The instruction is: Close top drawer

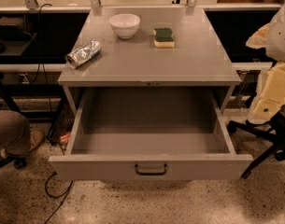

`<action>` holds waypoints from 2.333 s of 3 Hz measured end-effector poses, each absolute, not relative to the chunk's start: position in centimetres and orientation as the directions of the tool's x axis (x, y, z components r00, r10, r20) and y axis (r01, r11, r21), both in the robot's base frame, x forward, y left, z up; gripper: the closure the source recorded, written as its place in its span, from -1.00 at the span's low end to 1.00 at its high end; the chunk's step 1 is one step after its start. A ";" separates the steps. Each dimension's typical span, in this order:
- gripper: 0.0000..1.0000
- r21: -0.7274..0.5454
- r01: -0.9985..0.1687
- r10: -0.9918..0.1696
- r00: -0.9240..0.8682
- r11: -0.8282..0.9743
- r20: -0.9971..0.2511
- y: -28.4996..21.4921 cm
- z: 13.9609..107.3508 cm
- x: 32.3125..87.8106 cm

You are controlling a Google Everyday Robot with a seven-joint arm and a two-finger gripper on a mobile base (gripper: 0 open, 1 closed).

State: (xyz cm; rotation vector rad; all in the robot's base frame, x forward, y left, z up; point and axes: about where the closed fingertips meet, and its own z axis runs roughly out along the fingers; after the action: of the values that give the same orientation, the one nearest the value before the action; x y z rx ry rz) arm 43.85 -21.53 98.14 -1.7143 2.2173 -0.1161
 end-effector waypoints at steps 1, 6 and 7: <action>-1.00 -0.266 -0.925 -0.953 -0.218 0.271 -0.212 -21.5 98.1 43.8; -1.00 0.133 -0.731 -0.731 -0.680 0.670 -0.054 -25.0 76.8 33.1; -1.00 0.202 -0.701 -0.707 -0.705 0.684 -0.056 -25.3 74.3 32.8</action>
Offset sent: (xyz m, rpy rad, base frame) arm -0.0475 -0.0369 -0.1438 0.0623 0.3148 -0.2909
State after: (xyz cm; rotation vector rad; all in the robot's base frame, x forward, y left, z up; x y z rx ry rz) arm 32.78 -25.32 74.29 -1.2162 2.9069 0.3311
